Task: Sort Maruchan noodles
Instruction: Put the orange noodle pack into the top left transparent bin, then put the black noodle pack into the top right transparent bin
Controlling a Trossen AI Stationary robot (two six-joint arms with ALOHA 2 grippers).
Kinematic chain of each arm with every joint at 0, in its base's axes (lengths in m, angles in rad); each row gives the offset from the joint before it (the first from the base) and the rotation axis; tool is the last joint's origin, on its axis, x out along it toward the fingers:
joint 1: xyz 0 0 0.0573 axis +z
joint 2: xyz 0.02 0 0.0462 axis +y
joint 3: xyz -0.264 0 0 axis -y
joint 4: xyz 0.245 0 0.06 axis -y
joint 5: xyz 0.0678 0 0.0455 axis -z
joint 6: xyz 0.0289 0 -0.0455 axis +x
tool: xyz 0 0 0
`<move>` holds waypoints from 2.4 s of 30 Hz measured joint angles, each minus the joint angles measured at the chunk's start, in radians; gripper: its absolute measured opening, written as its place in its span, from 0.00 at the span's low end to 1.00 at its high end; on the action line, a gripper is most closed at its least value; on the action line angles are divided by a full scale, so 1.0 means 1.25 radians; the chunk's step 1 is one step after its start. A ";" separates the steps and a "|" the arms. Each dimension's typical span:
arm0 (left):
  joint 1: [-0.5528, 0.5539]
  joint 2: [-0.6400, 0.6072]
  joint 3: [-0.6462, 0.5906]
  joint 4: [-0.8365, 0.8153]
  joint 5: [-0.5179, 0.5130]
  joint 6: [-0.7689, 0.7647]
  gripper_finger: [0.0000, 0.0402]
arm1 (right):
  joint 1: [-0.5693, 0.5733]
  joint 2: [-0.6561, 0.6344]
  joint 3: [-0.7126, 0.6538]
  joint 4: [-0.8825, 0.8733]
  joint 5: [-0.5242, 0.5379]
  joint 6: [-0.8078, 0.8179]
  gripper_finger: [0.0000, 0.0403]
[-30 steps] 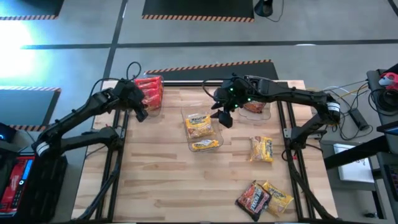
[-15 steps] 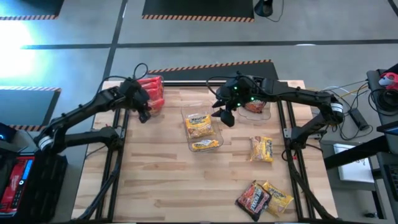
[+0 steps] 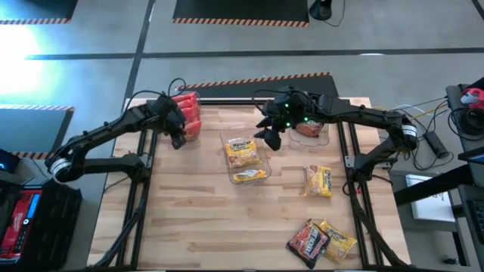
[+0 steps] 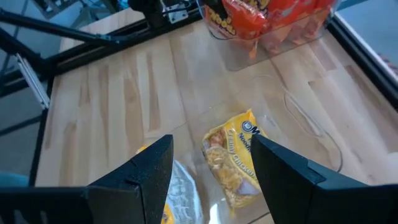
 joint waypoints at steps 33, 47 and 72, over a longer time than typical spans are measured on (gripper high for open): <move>-0.075 -0.193 0.049 0.319 0.132 -0.283 0.49 | 0.000 0.000 0.000 0.002 0.002 0.051 0.50; -0.324 -0.072 0.045 0.487 0.097 -0.348 0.49 | 0.000 0.000 0.000 0.005 0.002 0.134 0.50; -0.588 0.369 0.378 0.374 -0.282 -0.570 0.49 | 0.000 0.006 -0.001 -0.003 -0.011 0.016 0.50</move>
